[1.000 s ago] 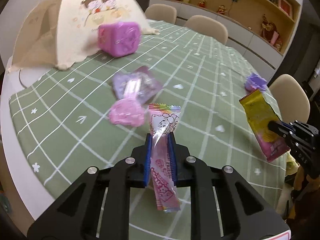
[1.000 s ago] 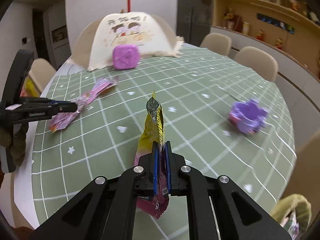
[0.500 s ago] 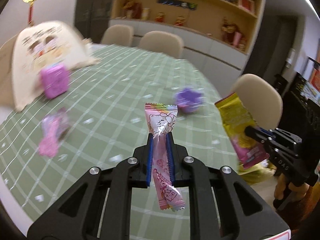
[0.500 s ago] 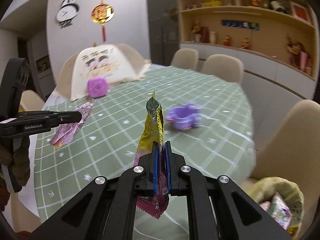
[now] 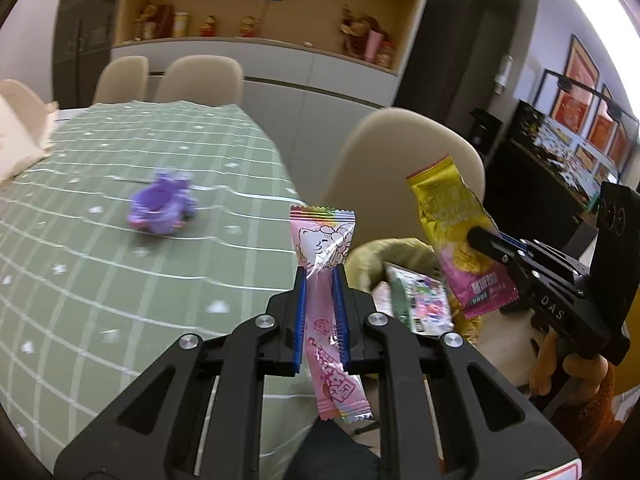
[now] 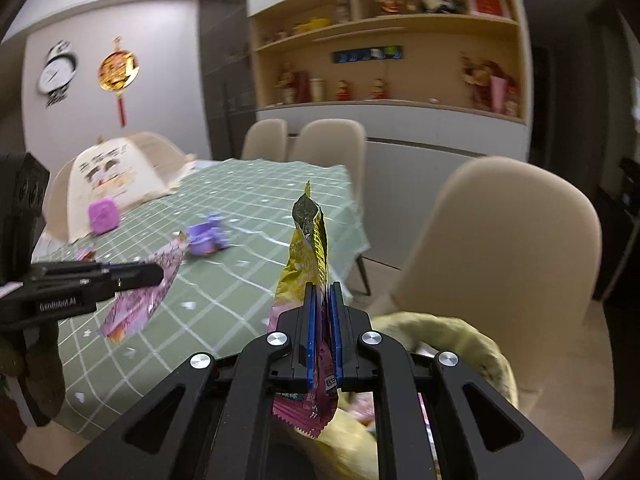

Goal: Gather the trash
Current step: 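Carry the pink candy stick and yellow packet to the trash bag with both tools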

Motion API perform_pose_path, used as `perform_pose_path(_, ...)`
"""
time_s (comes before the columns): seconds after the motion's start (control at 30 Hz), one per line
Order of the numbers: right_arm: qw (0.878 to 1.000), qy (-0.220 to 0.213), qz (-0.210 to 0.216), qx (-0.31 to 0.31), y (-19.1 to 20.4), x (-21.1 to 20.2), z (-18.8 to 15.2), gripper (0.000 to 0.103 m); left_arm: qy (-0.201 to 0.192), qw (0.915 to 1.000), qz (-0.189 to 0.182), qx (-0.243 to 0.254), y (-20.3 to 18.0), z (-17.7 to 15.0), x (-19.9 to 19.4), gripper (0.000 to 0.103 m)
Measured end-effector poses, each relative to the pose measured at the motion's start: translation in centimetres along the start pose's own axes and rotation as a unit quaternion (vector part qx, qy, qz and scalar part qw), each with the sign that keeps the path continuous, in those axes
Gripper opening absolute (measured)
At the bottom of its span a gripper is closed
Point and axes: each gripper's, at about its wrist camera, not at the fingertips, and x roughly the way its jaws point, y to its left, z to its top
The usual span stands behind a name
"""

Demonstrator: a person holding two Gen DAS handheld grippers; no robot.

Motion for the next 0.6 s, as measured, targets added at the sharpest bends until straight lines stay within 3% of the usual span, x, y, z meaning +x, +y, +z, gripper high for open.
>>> perform_pose_path(0.6,0.997,0.039,-0.046,0.052,-9.2,0.7,-4.6,0.009,0.061,0.9961,-0.064,-0.004,-7.7,-2.2,12.5,0.012)
